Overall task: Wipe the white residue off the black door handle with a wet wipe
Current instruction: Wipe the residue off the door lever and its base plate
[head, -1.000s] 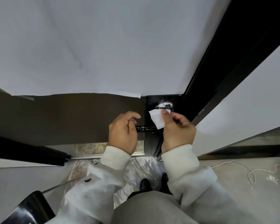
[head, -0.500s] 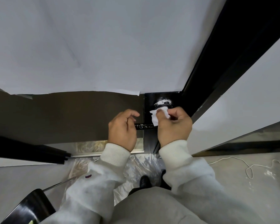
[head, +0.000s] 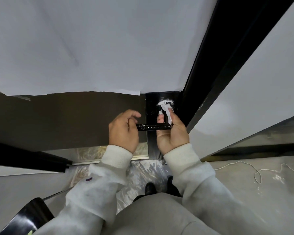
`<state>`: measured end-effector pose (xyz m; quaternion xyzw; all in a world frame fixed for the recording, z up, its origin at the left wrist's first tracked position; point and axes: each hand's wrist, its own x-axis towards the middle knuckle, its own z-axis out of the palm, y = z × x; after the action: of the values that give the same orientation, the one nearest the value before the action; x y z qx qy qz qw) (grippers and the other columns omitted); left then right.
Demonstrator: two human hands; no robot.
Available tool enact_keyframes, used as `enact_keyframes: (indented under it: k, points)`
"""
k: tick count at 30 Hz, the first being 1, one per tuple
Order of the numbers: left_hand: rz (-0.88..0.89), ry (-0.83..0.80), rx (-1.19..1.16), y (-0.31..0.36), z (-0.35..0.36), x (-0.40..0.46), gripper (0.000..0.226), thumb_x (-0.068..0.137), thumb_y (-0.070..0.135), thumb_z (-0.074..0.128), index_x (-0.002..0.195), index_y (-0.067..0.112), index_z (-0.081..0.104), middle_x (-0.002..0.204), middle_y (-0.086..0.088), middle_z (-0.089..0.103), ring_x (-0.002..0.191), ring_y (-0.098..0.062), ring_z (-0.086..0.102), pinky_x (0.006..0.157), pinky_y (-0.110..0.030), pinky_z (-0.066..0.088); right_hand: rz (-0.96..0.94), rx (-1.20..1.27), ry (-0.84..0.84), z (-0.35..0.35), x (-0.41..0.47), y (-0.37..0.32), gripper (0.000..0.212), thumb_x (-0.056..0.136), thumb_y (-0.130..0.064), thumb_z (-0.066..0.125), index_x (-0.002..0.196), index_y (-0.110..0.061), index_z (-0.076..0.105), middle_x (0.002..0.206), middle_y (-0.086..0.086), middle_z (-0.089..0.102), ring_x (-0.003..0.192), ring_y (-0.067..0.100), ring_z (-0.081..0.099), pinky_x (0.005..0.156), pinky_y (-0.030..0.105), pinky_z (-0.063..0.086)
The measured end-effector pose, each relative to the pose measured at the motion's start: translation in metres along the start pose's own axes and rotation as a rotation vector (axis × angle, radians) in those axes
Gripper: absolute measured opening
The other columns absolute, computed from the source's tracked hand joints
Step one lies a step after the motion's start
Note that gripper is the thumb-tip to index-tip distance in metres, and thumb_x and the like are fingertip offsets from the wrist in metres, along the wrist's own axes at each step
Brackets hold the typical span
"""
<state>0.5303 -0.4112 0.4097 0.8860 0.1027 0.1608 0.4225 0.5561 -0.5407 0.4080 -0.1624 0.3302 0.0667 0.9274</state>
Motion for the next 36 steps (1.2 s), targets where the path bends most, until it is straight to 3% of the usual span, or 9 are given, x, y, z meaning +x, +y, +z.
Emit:
enact_keyframes:
  k: [8, 11, 16, 22, 25, 28, 30, 34, 36]
  points:
    - [-0.003, -0.008, 0.004, 0.002, -0.003, -0.001, 0.037, 0.087, -0.004, 0.042, 0.091, 0.016, 0.073, 0.076, 0.001, 0.066, 0.071, -0.001, 0.058, 0.07, 0.0, 0.036, 0.094, 0.051, -0.092, 0.001, 0.0, 0.004, 0.005, 0.092, -0.007, 0.066, 0.088, -0.005, 0.066, 0.077, 0.008, 0.065, 0.056, 0.01, 0.06, 0.051, 0.016, 0.051]
    - [0.001, -0.006, -0.001, 0.003, -0.003, -0.001, 0.037, 0.086, 0.001, 0.04, 0.091, 0.017, 0.073, 0.076, 0.001, 0.065, 0.069, -0.008, 0.058, 0.07, -0.001, 0.036, -0.114, -0.215, 0.056, 0.005, 0.002, 0.005, 0.017, 0.081, 0.004, 0.073, 0.078, -0.009, 0.062, 0.071, 0.005, 0.065, 0.056, 0.013, 0.063, 0.053, 0.022, 0.052]
    - [-0.013, -0.019, 0.01, 0.001, -0.002, -0.001, 0.037, 0.089, -0.004, 0.042, 0.092, 0.016, 0.073, 0.077, -0.001, 0.066, 0.072, -0.012, 0.061, 0.068, 0.001, 0.035, -0.581, -0.796, 0.174, 0.005, 0.009, 0.008, 0.033, 0.066, -0.011, 0.077, 0.055, -0.018, 0.047, 0.048, -0.01, 0.038, 0.049, 0.013, 0.033, 0.052, 0.025, 0.033]
    - [-0.045, -0.013, 0.005, 0.001, -0.001, -0.003, 0.038, 0.089, -0.005, 0.042, 0.092, 0.015, 0.074, 0.079, -0.001, 0.067, 0.073, 0.0, 0.059, 0.068, 0.002, 0.033, -0.938, -1.278, 0.149, -0.004, -0.002, 0.003, 0.026, 0.076, -0.018, 0.073, 0.063, -0.009, 0.051, 0.056, 0.011, 0.05, 0.052, 0.02, 0.042, 0.05, 0.024, 0.035]
    - [-0.037, -0.008, -0.009, 0.003, -0.001, -0.003, 0.038, 0.089, -0.005, 0.042, 0.091, 0.015, 0.074, 0.077, 0.0, 0.066, 0.072, 0.0, 0.058, 0.068, 0.0, 0.035, -0.799, -1.016, 0.12, -0.007, -0.002, 0.003, 0.03, 0.079, -0.015, 0.078, 0.059, -0.017, 0.055, 0.052, 0.001, 0.047, 0.049, 0.011, 0.041, 0.052, 0.022, 0.037]
    - [-0.039, -0.007, -0.022, 0.004, -0.002, -0.003, 0.038, 0.089, -0.004, 0.041, 0.091, 0.015, 0.074, 0.076, 0.002, 0.065, 0.071, -0.001, 0.058, 0.066, -0.002, 0.037, -0.452, -0.502, 0.037, -0.007, -0.004, 0.001, 0.039, 0.085, -0.008, 0.075, 0.052, -0.013, 0.055, 0.061, 0.016, 0.057, 0.057, 0.028, 0.057, 0.059, 0.035, 0.05]
    - [-0.04, -0.007, -0.02, 0.005, -0.003, -0.003, 0.037, 0.088, -0.003, 0.041, 0.091, 0.015, 0.073, 0.076, 0.002, 0.065, 0.07, -0.001, 0.058, 0.066, -0.003, 0.036, -0.393, -0.397, 0.011, -0.008, -0.006, -0.002, 0.037, 0.087, -0.006, 0.074, 0.053, -0.011, 0.058, 0.065, 0.02, 0.064, 0.061, 0.031, 0.062, 0.06, 0.041, 0.056]
    - [-0.045, 0.0, -0.024, 0.004, -0.002, -0.003, 0.037, 0.089, -0.003, 0.041, 0.091, 0.015, 0.073, 0.076, 0.002, 0.065, 0.07, -0.003, 0.058, 0.066, -0.001, 0.036, -0.754, -1.131, 0.059, -0.025, -0.011, -0.016, 0.013, 0.087, -0.033, 0.075, 0.082, -0.022, 0.08, 0.069, 0.006, 0.071, 0.064, 0.013, 0.061, 0.072, 0.032, 0.057]
    - [-0.035, 0.017, -0.03, 0.004, -0.001, -0.003, 0.037, 0.088, -0.003, 0.041, 0.091, 0.014, 0.073, 0.075, 0.0, 0.066, 0.069, -0.008, 0.059, 0.067, 0.0, 0.036, -0.886, -1.288, 0.048, -0.031, -0.02, -0.019, 0.016, 0.091, -0.033, 0.071, 0.097, -0.022, 0.08, 0.088, -0.004, 0.076, 0.081, 0.001, 0.068, 0.084, 0.024, 0.056]
